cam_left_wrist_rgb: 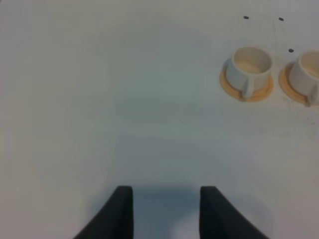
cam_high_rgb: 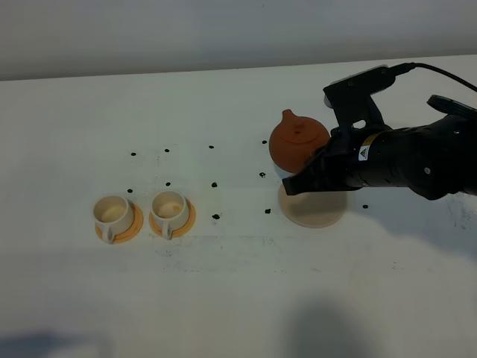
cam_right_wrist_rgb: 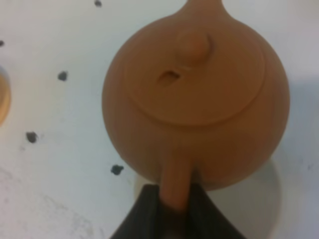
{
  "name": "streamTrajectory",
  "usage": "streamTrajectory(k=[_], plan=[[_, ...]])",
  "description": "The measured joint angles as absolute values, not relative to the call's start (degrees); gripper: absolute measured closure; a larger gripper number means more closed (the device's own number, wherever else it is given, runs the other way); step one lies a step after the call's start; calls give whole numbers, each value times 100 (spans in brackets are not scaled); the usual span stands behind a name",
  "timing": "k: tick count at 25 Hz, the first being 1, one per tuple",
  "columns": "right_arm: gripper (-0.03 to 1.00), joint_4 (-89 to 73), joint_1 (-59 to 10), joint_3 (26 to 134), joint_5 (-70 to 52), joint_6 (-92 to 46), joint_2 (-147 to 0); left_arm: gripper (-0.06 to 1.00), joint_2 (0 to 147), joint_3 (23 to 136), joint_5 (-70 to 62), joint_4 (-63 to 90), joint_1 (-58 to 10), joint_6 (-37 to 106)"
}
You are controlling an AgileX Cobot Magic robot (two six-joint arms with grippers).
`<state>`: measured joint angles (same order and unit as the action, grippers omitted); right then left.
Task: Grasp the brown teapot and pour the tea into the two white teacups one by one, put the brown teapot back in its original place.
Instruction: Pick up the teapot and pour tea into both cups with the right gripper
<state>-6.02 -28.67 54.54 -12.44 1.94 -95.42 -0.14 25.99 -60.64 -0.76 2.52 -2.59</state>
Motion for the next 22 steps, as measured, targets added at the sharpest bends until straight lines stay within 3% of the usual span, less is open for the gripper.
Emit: streamTrajectory(k=[22], plan=[[85, -207, -4184, 5454, -947, 194, -9357, 62, -14, 2599, -6064, -76, 252, -259]])
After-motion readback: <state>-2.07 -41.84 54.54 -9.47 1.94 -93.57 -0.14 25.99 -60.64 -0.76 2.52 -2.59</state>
